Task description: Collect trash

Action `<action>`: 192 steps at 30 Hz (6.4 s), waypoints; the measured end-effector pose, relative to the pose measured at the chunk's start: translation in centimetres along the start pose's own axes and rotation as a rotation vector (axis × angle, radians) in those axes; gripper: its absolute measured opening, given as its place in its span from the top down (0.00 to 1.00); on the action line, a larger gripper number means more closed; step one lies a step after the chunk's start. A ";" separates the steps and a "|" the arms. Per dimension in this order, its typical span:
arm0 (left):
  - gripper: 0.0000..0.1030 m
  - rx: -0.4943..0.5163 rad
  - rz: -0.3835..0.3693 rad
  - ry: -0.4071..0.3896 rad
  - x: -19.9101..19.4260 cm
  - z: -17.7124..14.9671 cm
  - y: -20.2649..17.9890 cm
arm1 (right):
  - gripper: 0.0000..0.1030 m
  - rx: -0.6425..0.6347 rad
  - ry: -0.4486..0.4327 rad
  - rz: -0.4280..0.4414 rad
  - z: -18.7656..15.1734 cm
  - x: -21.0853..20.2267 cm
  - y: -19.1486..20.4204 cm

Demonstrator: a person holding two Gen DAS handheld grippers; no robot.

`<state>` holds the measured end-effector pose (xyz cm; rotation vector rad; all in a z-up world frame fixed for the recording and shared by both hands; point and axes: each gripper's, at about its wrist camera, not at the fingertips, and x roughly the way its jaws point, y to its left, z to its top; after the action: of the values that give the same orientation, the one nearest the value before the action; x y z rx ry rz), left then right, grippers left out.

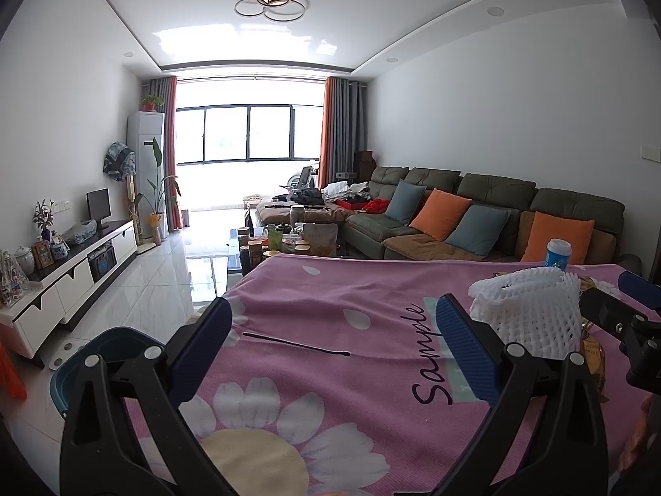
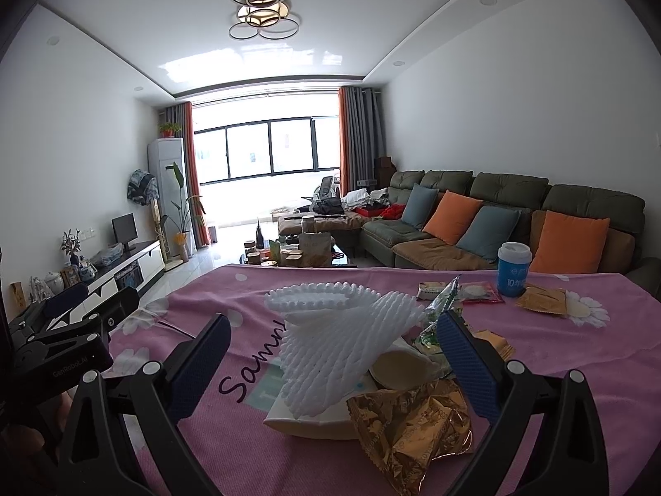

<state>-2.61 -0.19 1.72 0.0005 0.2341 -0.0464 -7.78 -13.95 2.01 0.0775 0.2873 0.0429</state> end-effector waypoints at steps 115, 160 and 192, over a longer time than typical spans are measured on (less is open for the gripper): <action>0.89 -0.183 0.268 0.410 1.8 -8.5 37.0 | 0.86 -0.078 0.658 0.902 1.8 19.8 31.8; 0.48 0.064 -0.443 0.268 3.0 -3.0 7.2 | 0.52 0.114 0.354 0.405 4.7 7.3 2.3; 0.62 0.249 -0.702 0.542 9.1 -6.2 -6.3 | 0.37 0.430 0.448 0.213 -4.5 4.6 -12.9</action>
<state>4.48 -6.84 -6.36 0.1810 0.7613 -0.7813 -4.28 -26.20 -4.62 0.5301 0.7333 0.2110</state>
